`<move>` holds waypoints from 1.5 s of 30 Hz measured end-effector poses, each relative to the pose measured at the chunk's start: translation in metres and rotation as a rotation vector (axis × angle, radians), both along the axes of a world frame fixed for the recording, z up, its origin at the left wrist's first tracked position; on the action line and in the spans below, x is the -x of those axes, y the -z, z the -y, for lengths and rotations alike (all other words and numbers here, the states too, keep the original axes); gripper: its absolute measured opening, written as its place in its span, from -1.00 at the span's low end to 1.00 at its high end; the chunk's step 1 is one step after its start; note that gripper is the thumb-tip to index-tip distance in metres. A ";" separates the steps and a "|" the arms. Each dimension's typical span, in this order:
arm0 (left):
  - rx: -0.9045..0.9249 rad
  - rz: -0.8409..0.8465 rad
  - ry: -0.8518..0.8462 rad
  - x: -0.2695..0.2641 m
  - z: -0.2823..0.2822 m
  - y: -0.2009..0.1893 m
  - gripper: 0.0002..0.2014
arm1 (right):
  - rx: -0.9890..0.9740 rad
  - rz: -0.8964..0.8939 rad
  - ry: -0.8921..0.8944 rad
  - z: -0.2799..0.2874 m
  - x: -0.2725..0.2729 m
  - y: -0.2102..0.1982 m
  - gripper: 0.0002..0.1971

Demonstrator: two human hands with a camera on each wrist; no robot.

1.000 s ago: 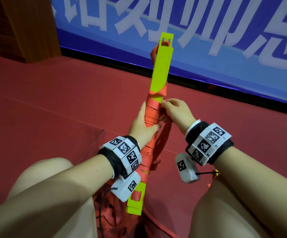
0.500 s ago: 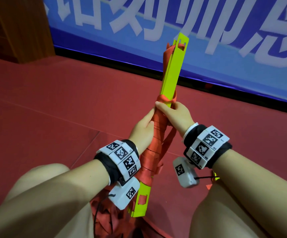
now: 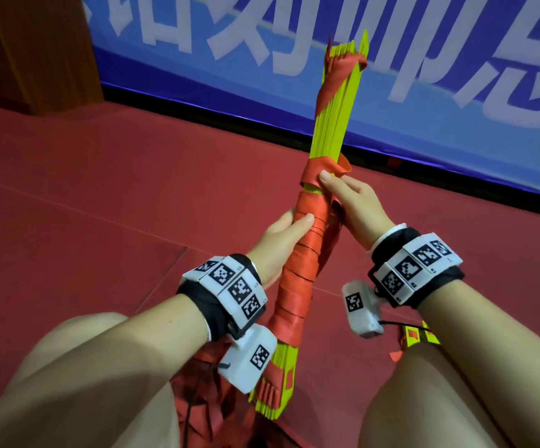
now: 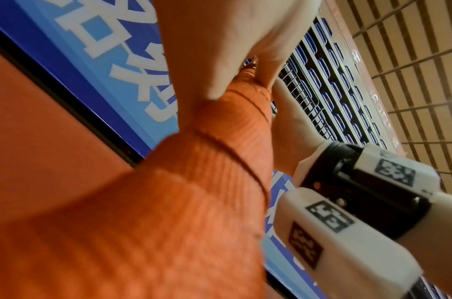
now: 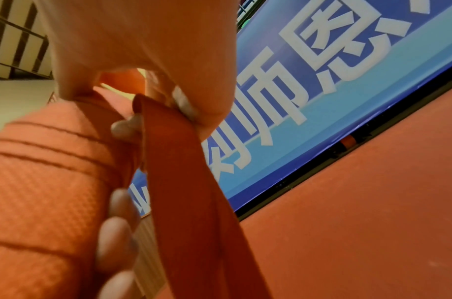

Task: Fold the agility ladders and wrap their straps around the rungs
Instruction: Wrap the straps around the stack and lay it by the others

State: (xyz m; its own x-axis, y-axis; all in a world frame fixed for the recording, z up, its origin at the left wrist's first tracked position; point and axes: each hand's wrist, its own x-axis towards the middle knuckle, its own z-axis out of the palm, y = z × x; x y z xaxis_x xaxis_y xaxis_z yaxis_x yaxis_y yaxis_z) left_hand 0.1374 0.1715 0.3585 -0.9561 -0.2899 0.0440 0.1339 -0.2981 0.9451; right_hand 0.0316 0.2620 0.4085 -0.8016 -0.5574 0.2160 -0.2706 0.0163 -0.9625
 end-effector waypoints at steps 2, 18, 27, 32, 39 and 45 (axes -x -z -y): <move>0.035 -0.031 -0.053 0.002 0.000 0.002 -0.74 | -0.057 -0.013 0.021 -0.001 0.001 -0.003 -0.71; 0.625 0.067 -0.370 -0.006 0.009 0.012 -0.36 | -0.189 -0.096 0.298 0.019 -0.025 0.010 -0.52; 0.537 -0.065 -0.332 -0.031 0.019 0.000 -0.34 | 0.044 -0.162 0.244 0.023 -0.039 0.005 -0.81; 0.238 -0.039 -0.129 -0.044 0.023 -0.011 -0.27 | 0.186 -0.056 0.040 0.018 -0.041 -0.010 -0.94; 0.175 0.034 -0.044 -0.053 0.022 -0.009 -0.75 | 0.175 0.039 -0.098 0.022 -0.046 -0.011 -0.88; 0.252 0.043 -0.173 -0.046 0.028 -0.004 -0.70 | 0.115 0.376 -0.246 0.017 -0.038 -0.012 -0.85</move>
State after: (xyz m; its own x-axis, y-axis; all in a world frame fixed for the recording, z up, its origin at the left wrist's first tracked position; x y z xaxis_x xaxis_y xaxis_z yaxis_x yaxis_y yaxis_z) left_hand 0.1833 0.1430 0.3628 -0.8960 -0.4337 0.0959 0.1207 -0.0299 0.9922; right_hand 0.0696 0.2445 0.4209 -0.6832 -0.7302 0.0064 0.1155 -0.1168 -0.9864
